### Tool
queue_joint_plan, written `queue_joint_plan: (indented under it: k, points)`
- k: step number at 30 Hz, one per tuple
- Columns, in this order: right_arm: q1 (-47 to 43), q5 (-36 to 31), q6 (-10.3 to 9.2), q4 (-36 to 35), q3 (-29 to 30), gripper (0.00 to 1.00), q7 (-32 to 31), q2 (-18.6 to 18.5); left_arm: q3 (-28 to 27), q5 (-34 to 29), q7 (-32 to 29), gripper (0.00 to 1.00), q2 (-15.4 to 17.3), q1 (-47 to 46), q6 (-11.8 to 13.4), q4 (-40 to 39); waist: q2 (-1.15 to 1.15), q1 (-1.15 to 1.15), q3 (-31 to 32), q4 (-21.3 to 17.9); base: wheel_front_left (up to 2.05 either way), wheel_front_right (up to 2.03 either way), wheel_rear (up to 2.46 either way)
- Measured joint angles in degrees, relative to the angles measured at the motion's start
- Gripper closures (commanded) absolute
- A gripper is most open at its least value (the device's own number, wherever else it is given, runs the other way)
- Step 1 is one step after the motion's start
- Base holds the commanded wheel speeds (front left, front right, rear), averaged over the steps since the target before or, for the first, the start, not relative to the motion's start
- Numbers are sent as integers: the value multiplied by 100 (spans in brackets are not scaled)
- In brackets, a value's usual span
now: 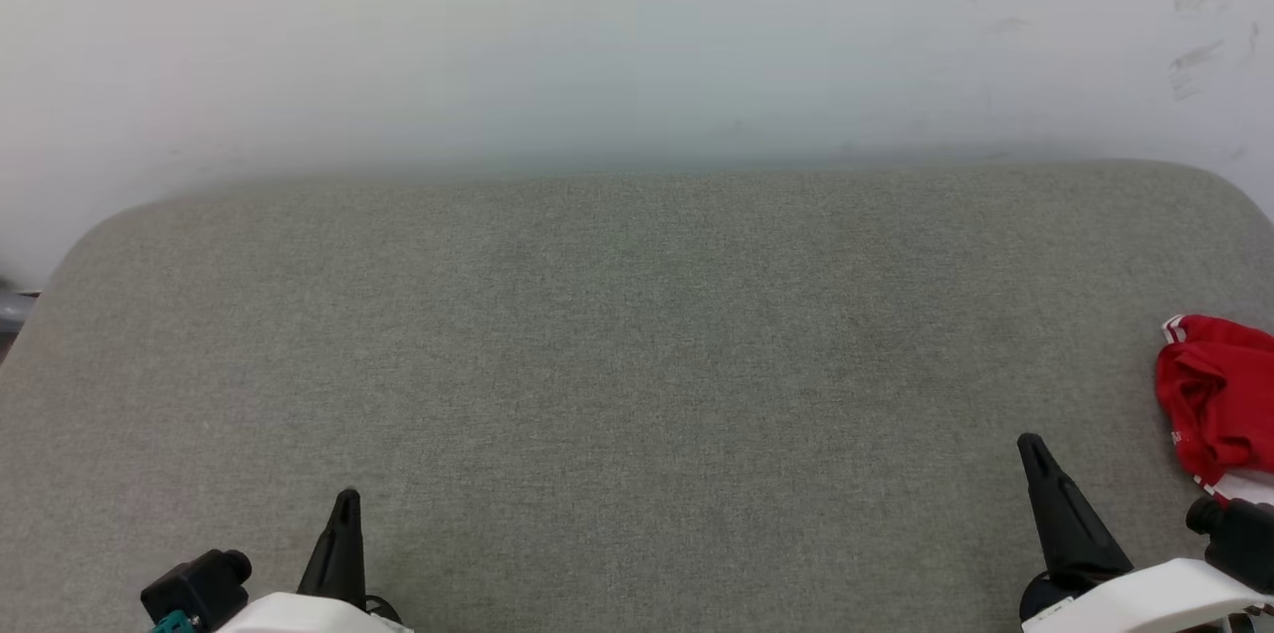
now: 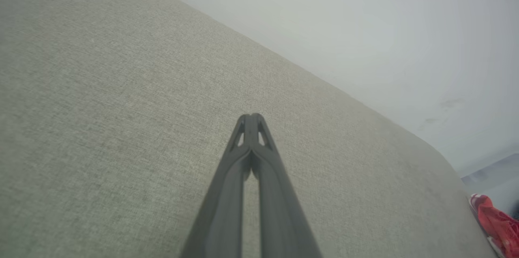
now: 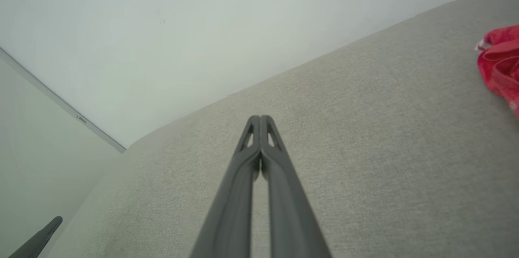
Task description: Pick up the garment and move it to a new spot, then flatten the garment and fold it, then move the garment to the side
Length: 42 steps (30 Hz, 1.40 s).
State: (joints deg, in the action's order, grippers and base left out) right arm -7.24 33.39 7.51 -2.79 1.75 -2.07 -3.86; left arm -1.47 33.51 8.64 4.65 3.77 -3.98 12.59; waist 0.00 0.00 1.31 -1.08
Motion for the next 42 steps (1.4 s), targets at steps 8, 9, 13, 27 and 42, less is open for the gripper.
queue_joint_plan:
  k: [8, 9, 13, 27, 42]
  points:
    - [149, 732, 0, 191, -2, 100, -1, -27, -62, 688, -185, 100, -20, -107, -23, 16, 0, 0, -12, 8, 0, 0, 0]
    - [171, 808, 0, 213, 0, 100, -1, -30, -67, 772, -202, 100, -20, -127, -41, 18, 0, 0, -13, 10, 0, 0, 0]
    - [221, 1152, 0, 310, 2, 100, -4, -37, -90, 1094, -294, 100, -29, -194, -55, 21, 0, 0, -19, 13, 0, 0, 0]
    - [424, 2219, 0, 603, 22, 100, -32, -60, -176, 2112, -554, 100, -73, -339, -109, 49, 0, 0, -39, 28, 0, 0, 0]
    - [635, 3207, -1, 869, 65, 100, -76, -70, -264, 3048, -799, 100, -103, -513, -166, 70, 0, 0, -61, 44, 0, 0, 0]
